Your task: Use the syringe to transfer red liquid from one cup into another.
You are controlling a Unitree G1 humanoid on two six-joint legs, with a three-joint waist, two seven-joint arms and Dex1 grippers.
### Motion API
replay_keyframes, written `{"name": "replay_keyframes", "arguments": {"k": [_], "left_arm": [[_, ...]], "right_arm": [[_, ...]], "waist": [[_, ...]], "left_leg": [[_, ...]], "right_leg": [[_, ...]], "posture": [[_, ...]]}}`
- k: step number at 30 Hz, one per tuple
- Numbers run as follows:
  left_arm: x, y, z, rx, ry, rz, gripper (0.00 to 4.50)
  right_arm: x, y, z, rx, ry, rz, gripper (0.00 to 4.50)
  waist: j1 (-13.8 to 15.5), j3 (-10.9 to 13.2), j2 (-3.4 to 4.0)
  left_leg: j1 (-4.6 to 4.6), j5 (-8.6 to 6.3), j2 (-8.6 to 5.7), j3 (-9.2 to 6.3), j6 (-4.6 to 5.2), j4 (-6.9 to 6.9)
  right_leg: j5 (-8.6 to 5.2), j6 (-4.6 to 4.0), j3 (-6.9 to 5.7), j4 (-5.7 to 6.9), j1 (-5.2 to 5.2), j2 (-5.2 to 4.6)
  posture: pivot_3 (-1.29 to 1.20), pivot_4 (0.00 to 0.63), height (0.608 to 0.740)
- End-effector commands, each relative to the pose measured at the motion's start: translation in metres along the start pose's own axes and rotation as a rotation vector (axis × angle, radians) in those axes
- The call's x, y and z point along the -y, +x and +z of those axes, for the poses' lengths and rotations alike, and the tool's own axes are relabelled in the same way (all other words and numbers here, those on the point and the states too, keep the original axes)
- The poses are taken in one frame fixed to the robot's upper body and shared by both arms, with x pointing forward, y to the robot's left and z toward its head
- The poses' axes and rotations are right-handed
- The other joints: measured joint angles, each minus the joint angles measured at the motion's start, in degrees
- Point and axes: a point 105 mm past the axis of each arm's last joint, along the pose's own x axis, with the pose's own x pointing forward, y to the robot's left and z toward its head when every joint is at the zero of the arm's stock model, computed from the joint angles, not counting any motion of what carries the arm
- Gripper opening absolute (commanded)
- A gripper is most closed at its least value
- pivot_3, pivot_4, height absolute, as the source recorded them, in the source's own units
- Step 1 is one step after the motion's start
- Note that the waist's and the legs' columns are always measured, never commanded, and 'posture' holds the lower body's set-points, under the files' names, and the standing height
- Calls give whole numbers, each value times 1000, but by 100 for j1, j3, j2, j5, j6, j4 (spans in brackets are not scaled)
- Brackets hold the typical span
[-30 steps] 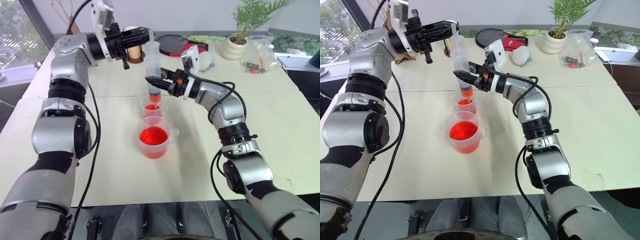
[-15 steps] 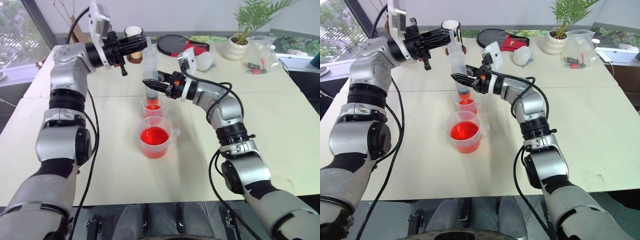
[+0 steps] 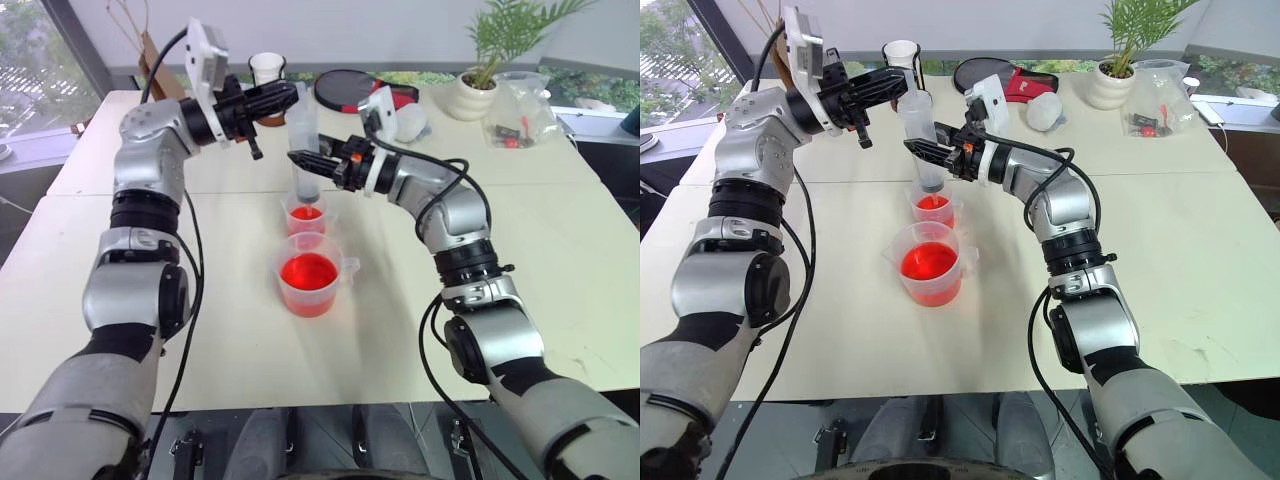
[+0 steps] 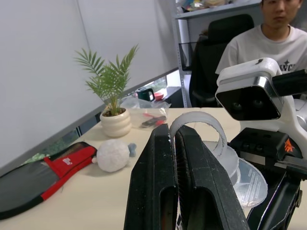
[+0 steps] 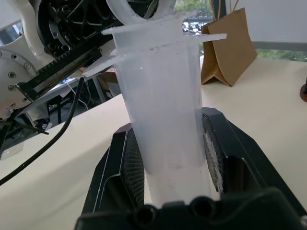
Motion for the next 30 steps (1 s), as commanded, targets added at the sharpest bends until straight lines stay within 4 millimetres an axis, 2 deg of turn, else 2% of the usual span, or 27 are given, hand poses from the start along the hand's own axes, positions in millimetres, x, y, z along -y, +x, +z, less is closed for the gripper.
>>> {"name": "replay_keyframes", "arguments": {"k": [1,6,9,11,14,18,23,26,30], "left_arm": [[21,11,-39,-106,-75,-90,27],[18,12,-31,-71,-92,-83,27],[12,9,-19,-33,-118,-72,1002],[8,5,-13,-8,-137,-63,1890],[-2,-11,-1,20,-195,-30,3351],[-13,-39,13,63,-246,25,3351],[-11,-81,8,27,-275,102,3351],[1,-97,5,-8,-270,133,3351],[33,-106,-5,-157,-220,89,3351]], "right_arm": [[-10,2,85,250,-144,27,1384],[-11,1,83,248,-138,29,1384],[-13,2,81,252,-119,33,1384],[-13,2,81,261,-98,28,1384],[-14,2,79,263,-92,25,1384],[-15,0,78,265,-90,17,1384],[-1,-15,88,295,-42,-59,1384],[15,-36,101,293,38,-130,1384],[43,-80,108,171,161,-247,1384]], "waist": [[-4,0,0],[-6,0,0],[0,0,0],[-3,0,0],[-8,0,0],[-134,1,1],[-162,0,1],[-113,0,1],[13,1,0]], "left_leg": [[0,0,0,0,0,0],[0,-1,0,0,2,0],[0,-1,0,0,2,0],[0,-1,0,1,2,0],[0,0,0,0,0,0],[0,0,5,-4,0,-5],[3,3,6,-5,-5,-13],[1,4,3,-5,-8,-11],[-7,2,-7,-13,-8,-7]], "right_leg": [[0,0,0,0,0,0],[0,0,0,0,0,1],[0,0,0,0,0,1],[0,0,0,-1,0,0],[0,0,0,0,0,0],[0,0,0,3,-4,6],[0,0,1,3,-5,5],[0,0,3,3,-5,-4],[0,-1,9,-3,-3,-34]], "posture": [[0,150,740],[0,150,740],[0,150,740],[0,150,740],[0,150,740],[0,150,740],[0,150,740],[0,150,740],[0,150,740]]}}
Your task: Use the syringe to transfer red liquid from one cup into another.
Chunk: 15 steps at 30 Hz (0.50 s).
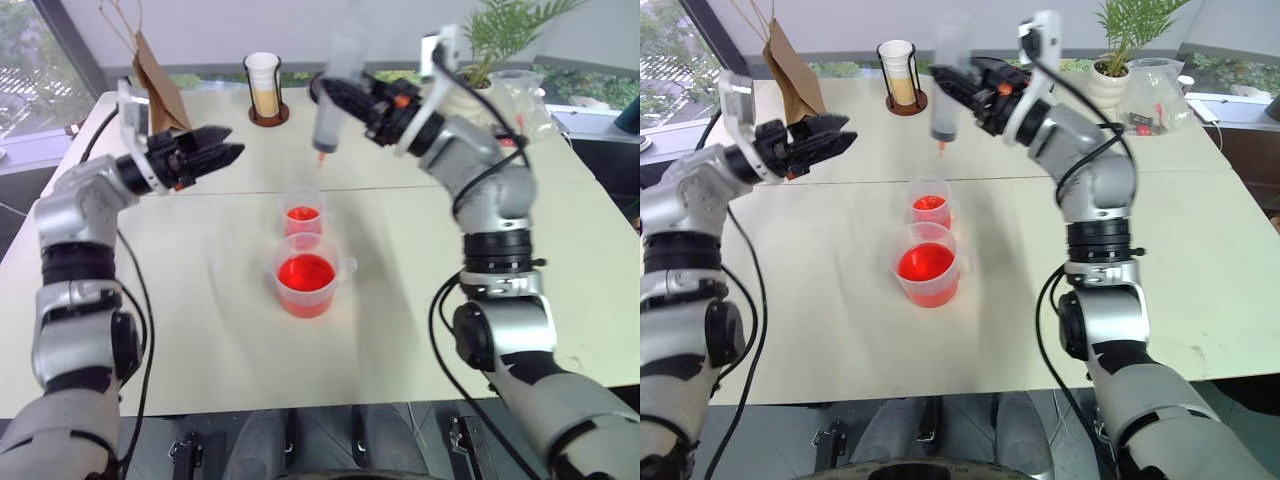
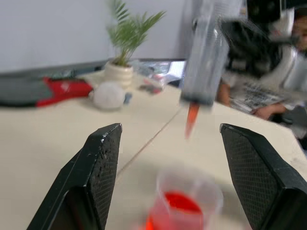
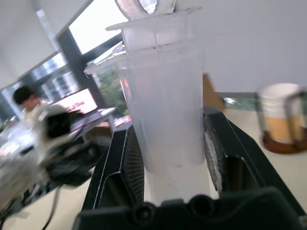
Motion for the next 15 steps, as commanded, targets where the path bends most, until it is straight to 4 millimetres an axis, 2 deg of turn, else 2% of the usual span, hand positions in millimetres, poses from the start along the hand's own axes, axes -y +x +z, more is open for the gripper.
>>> {"name": "replay_keyframes", "arguments": {"k": [1,3,6,9,12,15], "left_arm": [[27,-5,10,-70,120,-57,3351],[36,-10,3,-124,142,-62,3351],[51,-20,-14,-242,179,-86,3351],[62,-19,-16,-239,160,-113,3351],[61,-14,-19,-235,156,-106,3351],[61,-11,-30,-257,145,-110,3351]], "right_arm": [[14,-28,34,-65,16,-85,1384],[34,-52,22,-245,69,-192,1384],[66,-101,-15,-519,273,-416,1384],[77,-137,-46,-673,430,-553,1384],[78,-153,-67,-749,569,-616,1384],[73,-159,-88,-839,591,-618,1384]], "waist": [[44,0,0],[74,0,0],[43,0,0],[36,-1,2],[16,3,17],[18,4,24]], "left_leg": [[0,-1,-2,0,1,-2],[0,-6,-4,0,7,-4],[1,-18,-3,2,27,-21],[3,-18,1,4,27,-26],[1,-17,2,11,26,-27],[1,-17,3,16,26,-28]], "right_leg": [[0,0,0,-5,1,-5],[-1,-1,-1,-22,1,-13],[-2,-4,-1,-74,15,-16],[-5,-12,0,-82,18,-17],[-6,-13,0,-82,14,-17],[-5,-12,0,-79,11,-13]], "posture": [[0,150,740],[0,150,740],[0,150,740],[0,150,740],[0,150,740],[0,150,740]]}}
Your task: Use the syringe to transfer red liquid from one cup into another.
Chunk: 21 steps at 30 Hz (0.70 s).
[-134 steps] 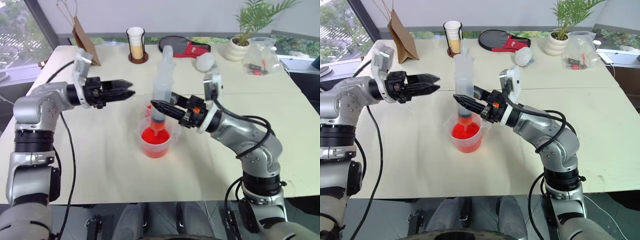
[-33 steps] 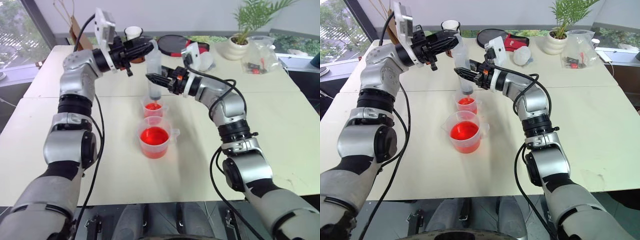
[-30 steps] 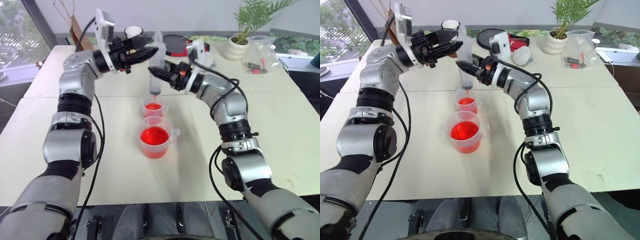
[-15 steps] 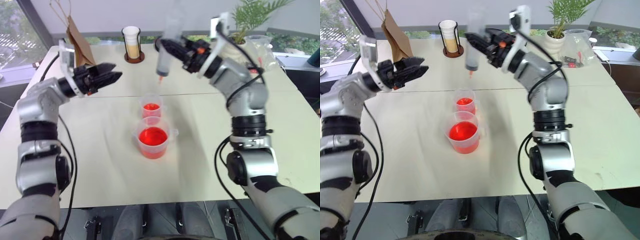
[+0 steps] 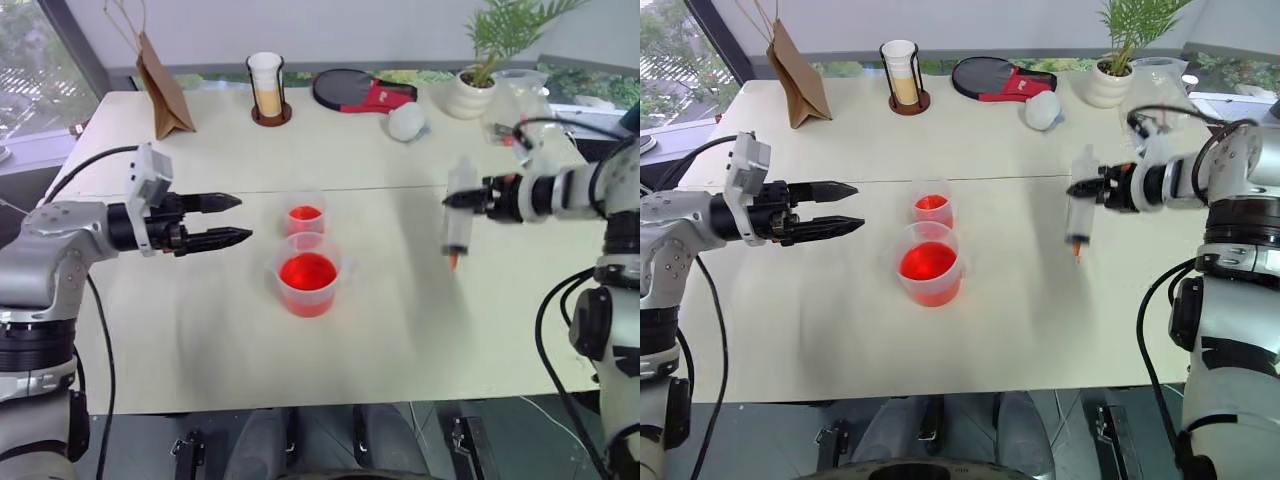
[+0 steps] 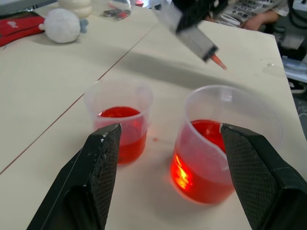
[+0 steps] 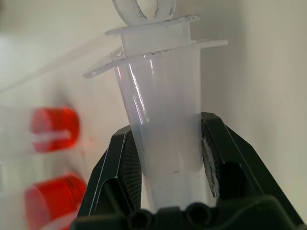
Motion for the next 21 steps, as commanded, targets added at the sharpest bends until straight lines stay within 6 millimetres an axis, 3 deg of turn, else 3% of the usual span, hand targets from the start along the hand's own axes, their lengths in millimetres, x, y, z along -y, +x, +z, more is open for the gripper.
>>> {"name": "replay_keyframes", "arguments": {"k": [1,7,13,19,21], "left_arm": [[4,6,-1,-3,25,-18,3351],[13,16,-5,-1,9,-59,3351],[8,14,-8,-7,1,-41,3351],[-4,17,-7,14,-12,15,3411],[-8,16,-7,24,-26,33,3411]], "right_arm": [[-4,3,-5,-33,-16,7,1384],[0,20,-16,-79,51,3,1384],[8,28,-18,-74,104,-59,1384],[9,27,-16,-45,97,-76,4237],[10,25,-15,-28,98,-77,4438]], "waist": [[5,0,0],[18,0,-1],[35,0,-1],[34,0,-1],[33,-1,-1]], "left_leg": [[0,0,1,0,0,0],[0,0,0,8,2,5],[0,0,-2,9,3,10],[0,0,-1,9,4,10],[0,-2,-1,9,8,12]], "right_leg": [[0,0,-1,1,0,1],[1,2,-2,0,4,3],[1,2,-3,0,8,5],[1,2,-3,1,9,19],[1,3,-5,1,12,24]], "posture": [[0,150,740],[0,150,740],[0,150,740],[0,150,740],[0,150,740]]}}
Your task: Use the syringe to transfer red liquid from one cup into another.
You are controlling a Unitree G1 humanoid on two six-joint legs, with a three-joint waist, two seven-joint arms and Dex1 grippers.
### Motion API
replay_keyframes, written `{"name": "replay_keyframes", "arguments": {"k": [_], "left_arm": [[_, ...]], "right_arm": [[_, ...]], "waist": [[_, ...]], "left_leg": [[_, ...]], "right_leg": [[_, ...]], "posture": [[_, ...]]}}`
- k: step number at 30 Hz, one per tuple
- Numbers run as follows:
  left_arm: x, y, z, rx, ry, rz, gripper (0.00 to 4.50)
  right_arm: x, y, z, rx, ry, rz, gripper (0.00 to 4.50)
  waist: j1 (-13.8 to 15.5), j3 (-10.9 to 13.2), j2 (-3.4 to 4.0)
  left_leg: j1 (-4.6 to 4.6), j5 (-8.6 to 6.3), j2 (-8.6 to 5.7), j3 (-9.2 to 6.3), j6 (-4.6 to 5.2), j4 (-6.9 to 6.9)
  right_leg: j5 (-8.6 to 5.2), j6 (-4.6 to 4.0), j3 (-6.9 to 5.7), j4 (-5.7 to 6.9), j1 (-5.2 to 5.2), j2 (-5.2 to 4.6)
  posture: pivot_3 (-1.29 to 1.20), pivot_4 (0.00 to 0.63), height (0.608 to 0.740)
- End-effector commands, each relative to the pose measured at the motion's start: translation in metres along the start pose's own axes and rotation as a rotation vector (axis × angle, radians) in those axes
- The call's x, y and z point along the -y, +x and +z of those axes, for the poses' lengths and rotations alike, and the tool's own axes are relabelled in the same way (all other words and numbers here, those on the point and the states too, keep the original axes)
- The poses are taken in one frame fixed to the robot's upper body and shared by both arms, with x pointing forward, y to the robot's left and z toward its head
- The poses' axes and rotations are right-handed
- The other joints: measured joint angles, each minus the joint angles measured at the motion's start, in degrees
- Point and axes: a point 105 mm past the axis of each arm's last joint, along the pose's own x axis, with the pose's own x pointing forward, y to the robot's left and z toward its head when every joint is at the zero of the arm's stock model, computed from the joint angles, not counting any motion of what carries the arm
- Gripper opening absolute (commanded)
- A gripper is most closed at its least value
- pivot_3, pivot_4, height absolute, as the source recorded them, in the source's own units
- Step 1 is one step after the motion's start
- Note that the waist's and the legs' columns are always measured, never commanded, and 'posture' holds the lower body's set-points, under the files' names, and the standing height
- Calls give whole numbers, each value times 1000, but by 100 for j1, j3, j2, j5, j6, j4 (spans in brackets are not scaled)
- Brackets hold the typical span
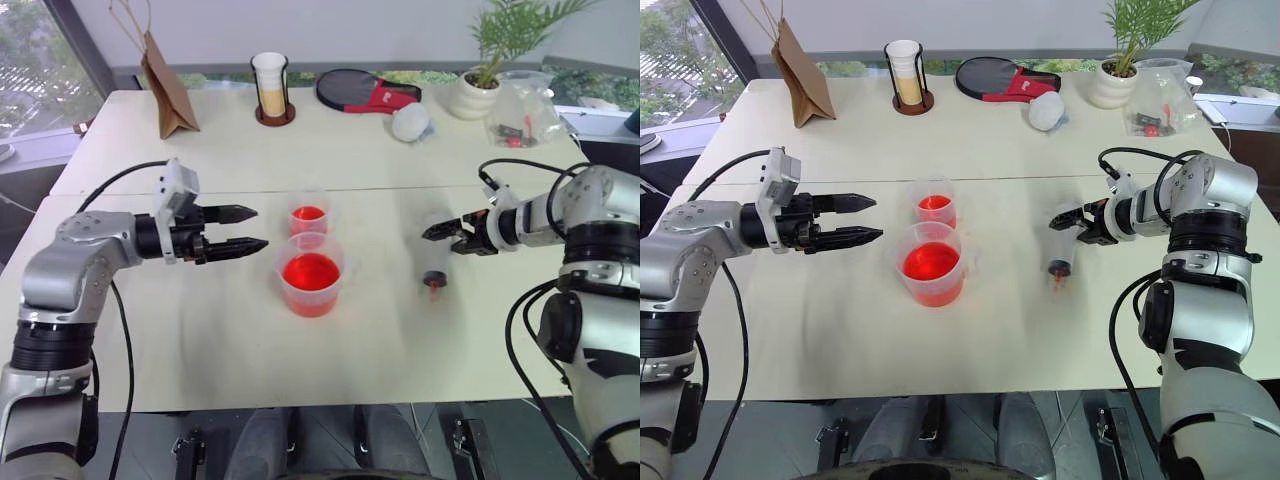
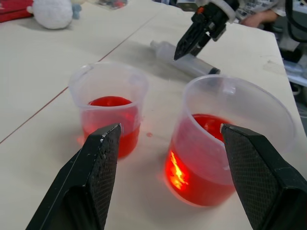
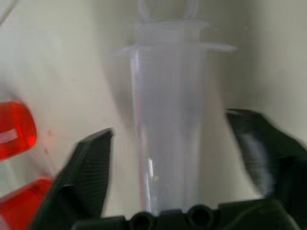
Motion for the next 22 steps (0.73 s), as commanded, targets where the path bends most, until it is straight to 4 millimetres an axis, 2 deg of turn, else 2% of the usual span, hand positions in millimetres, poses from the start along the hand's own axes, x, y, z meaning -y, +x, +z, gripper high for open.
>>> {"name": "replay_keyframes", "arguments": {"k": [1,3,5,6,8,11,14,17,22], "left_arm": [[-7,-2,9,32,28,34,3411],[-10,-3,9,43,18,50,3411],[-15,-8,7,44,8,80,3411],[-19,-14,4,46,-7,107,3411],[-25,-23,-2,57,-50,150,3411],[-29,-29,-20,49,-108,202,3411],[-27,-36,-41,22,-169,243,3411],[-25,-40,-65,-16,-192,299,3411],[-19,-43,-78,-3,-229,338,3411]], "right_arm": [[-1,-8,6,55,-13,3,4438],[0,-12,7,80,-12,26,4438],[-9,-25,13,137,-56,98,4438],[-19,-42,15,199,-141,187,4438],[-24,-65,10,277,-255,268,4438],[-10,-83,1,381,-335,295,4438],[-1,-97,-19,526,-540,315,4438],[27,-93,-32,716,-607,192,4438],[59,-70,-62,737,-617,76,4438]], "waist": [[-2,0,0],[-5,0,0],[-4,0,0],[5,0,0],[22,1,1],[6,-3,-4],[11,-9,-15],[5,-9,-15],[11,-8,-15]], "left_leg": [[0,0,0,0,1,0],[0,-1,1,0,1,0],[0,-1,1,0,1,0],[0,-1,1,0,2,0],[-2,-4,1,-2,7,0],[-1,-10,3,-4,17,3],[19,-16,9,-10,27,4],[29,-18,12,-13,29,12],[94,-18,12,-11,24,10]], "right_leg": [[0,0,0,0,0,1],[0,0,0,0,0,2],[0,0,0,0,0,3],[0,0,-1,0,0,3],[0,1,-1,-1,0,4],[0,2,-2,-5,5,8],[-1,4,0,-10,34,10],[-1,4,3,-16,48,12],[-2,2,8,-20,108,-9]], "posture": [[0,150,740],[0,150,740],[0,150,740],[0,150,740],[0,150,740],[0,150,740],[0,150,740],[0,150,740],[0,150,740]]}}
